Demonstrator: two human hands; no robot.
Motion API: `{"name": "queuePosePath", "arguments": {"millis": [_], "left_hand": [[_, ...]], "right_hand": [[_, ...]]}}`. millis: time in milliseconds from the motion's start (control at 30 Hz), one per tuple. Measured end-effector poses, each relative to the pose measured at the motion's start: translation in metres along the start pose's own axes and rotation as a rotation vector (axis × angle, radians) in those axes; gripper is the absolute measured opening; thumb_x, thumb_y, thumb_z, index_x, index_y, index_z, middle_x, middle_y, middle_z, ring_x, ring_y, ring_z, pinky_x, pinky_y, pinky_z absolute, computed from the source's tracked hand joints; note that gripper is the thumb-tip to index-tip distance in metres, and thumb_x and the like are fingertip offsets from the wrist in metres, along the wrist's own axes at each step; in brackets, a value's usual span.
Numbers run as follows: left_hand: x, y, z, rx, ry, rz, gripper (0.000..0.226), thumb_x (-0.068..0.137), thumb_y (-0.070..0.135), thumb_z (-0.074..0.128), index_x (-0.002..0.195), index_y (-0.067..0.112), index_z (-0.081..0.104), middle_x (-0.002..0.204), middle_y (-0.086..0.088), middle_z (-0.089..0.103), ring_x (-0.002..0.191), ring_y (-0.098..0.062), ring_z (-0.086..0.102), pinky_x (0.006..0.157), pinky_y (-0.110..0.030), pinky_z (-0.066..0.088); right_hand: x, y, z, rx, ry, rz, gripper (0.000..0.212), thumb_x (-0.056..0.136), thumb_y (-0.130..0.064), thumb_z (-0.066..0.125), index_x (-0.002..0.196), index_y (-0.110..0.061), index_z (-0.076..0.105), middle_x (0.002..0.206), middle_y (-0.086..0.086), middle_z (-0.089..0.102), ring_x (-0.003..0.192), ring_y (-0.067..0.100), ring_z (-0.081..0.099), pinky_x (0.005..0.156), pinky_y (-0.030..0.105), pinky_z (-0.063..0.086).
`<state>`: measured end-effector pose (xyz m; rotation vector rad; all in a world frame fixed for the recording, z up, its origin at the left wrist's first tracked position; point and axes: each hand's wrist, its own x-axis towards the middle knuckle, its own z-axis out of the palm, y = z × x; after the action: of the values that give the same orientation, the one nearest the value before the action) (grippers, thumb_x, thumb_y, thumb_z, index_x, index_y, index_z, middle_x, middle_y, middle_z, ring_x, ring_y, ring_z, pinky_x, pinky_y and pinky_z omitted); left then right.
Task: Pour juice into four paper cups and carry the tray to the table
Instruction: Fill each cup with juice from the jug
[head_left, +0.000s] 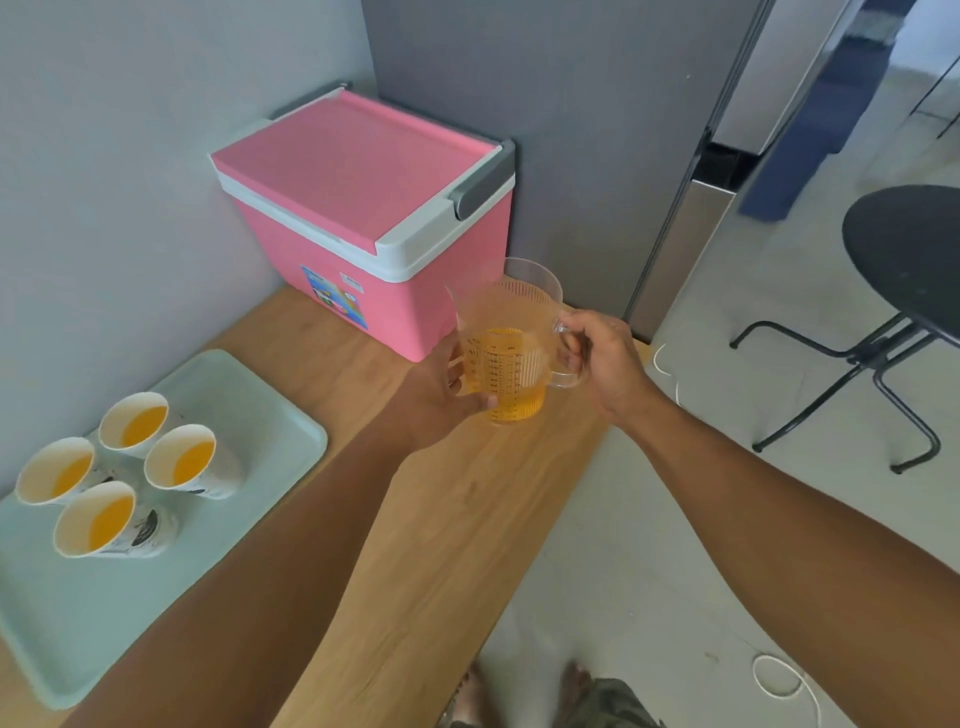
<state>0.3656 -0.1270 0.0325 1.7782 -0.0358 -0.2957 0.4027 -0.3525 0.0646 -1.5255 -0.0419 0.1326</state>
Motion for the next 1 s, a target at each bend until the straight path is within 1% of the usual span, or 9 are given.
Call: {"name": "queuePosePath", "arguments": {"millis": [100,233,400,500,633,733,867,1000], "left_hand": [[0.016,0.003,0.002,0.008,0.017,-0.017,0.084,0.082,0.001,0.084,0.151,0.019,0.039,0.139,0.005,0.058,0.134,-0.019,0.055,0.115,-0.045,0.043],[0.034,0.004,0.008,0.012,0.073,-0.045,0.087,0.081,0.003,0.084,0.151,0.021,0.037,0.138,0.009,0.057,0.134,-0.016,0.055,0.116,-0.042,0.043],[0.051,0.006,0.017,0.033,0.154,-0.093,0.091,0.082,0.004,0.084,0.155,0.020,0.032,0.140,0.011,0.054,0.135,-0.015,0.052,0.118,-0.039,0.040],[0.060,0.010,0.021,0.056,0.200,-0.134,0.093,0.083,0.005,0.084,0.157,0.019,0.029,0.148,0.006,0.051,0.140,-0.016,0.046,0.119,-0.037,0.038],[0.070,0.009,0.029,0.075,0.273,-0.180,0.091,0.082,0.008,0.085,0.155,0.023,0.032,0.149,0.004,0.051,0.143,-0.020,0.044,0.119,-0.043,0.038],[0.075,0.006,0.036,0.073,0.329,-0.202,0.089,0.080,0.009,0.086,0.152,0.023,0.035,0.144,0.005,0.053,0.139,-0.020,0.047,0.118,-0.043,0.040],[0.081,-0.001,0.045,0.095,0.377,-0.216,0.090,0.079,0.014,0.088,0.151,0.025,0.035,0.143,0.005,0.054,0.138,-0.021,0.048,0.116,-0.047,0.043],[0.086,-0.005,0.049,0.105,0.407,-0.208,0.090,0.079,0.014,0.087,0.151,0.024,0.035,0.143,0.005,0.054,0.139,-0.020,0.047,0.116,-0.045,0.042]], "right_hand": [[0.020,0.002,-0.005,-0.004,-0.007,-0.006,0.044,0.092,-0.030,0.054,0.050,-0.023,0.045,0.053,-0.001,0.042,0.057,0.017,0.039,0.065,0.033,0.040],[0.047,0.005,-0.014,0.009,-0.053,-0.001,0.044,0.092,-0.029,0.053,0.050,-0.023,0.044,0.052,-0.003,0.041,0.058,0.017,0.038,0.065,0.034,0.038],[0.080,0.012,-0.022,0.016,-0.136,0.021,0.045,0.091,-0.030,0.053,0.048,-0.022,0.042,0.051,-0.001,0.041,0.058,0.019,0.039,0.068,0.039,0.037],[0.097,0.016,-0.027,0.015,-0.184,0.030,0.044,0.091,-0.031,0.052,0.050,-0.020,0.040,0.051,0.001,0.039,0.057,0.019,0.039,0.068,0.039,0.037],[0.116,0.017,-0.031,0.025,-0.239,0.024,0.044,0.090,-0.030,0.051,0.049,-0.021,0.040,0.050,0.000,0.038,0.054,0.019,0.037,0.065,0.037,0.036],[0.127,0.017,-0.033,0.005,-0.258,0.030,0.045,0.088,-0.030,0.051,0.046,-0.021,0.039,0.047,-0.001,0.037,0.053,0.019,0.036,0.064,0.037,0.035],[0.136,0.018,-0.036,-0.004,-0.265,0.055,0.044,0.085,-0.030,0.052,0.044,-0.021,0.037,0.046,0.000,0.035,0.050,0.017,0.035,0.060,0.033,0.035],[0.141,0.021,-0.039,-0.017,-0.282,0.061,0.046,0.086,-0.031,0.051,0.043,-0.022,0.038,0.046,0.000,0.036,0.050,0.018,0.035,0.062,0.035,0.034]]}}
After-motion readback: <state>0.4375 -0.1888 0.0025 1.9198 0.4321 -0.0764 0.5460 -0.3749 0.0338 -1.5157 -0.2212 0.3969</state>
